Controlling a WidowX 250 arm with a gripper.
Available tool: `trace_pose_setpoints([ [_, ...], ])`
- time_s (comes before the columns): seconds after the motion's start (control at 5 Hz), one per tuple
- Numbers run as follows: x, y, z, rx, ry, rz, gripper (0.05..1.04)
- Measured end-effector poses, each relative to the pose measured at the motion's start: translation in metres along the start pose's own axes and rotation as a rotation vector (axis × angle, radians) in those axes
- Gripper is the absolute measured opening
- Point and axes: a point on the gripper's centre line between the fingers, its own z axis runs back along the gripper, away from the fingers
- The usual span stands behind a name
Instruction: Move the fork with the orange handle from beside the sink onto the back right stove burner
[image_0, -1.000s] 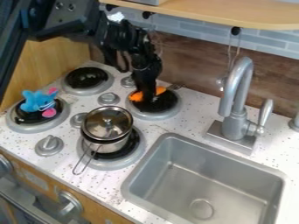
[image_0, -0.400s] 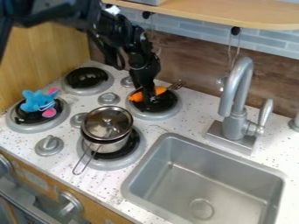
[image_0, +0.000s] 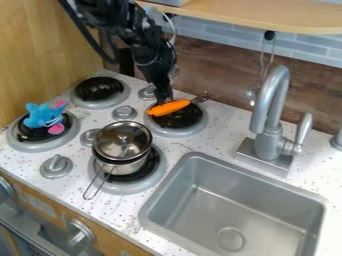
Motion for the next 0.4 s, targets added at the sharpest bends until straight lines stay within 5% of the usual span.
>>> trace_pose_setpoints([
  [0.2, -0.0364, -0.0115, 0.0335, 0.154, 0.086, 0.059, 1.001],
  [0.4, -0.0337, -0.0079, 0.0392, 0.178, 0.072, 0.046, 1.001],
])
